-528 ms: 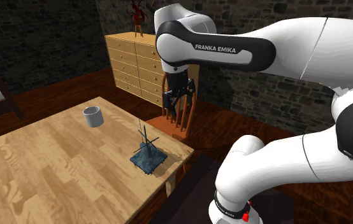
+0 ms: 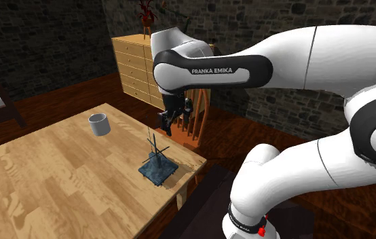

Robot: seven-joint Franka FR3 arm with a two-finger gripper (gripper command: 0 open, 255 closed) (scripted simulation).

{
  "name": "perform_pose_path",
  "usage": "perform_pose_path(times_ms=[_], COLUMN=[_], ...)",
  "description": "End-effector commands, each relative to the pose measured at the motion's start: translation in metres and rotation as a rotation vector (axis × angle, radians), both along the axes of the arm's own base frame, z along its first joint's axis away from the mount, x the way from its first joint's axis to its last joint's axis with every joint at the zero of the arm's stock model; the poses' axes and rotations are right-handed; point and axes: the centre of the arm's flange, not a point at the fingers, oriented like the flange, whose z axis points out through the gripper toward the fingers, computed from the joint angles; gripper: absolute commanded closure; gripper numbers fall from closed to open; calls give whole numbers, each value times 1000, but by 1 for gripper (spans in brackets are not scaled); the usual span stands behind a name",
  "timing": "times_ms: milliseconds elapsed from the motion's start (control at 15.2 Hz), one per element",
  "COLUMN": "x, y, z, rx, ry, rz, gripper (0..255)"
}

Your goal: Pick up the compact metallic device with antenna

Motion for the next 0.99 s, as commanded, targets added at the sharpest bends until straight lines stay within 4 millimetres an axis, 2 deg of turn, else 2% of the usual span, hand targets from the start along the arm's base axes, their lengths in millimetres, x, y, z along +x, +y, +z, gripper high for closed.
perform_pose_path(times_ms=[0, 396, 924], x=[11, 49, 49], y=[14, 53, 53], z=[-15, -60, -100], rx=[8, 29, 29], ry=[-26, -94, -94], rz=[-1, -2, -2], gripper=[0, 0, 0])
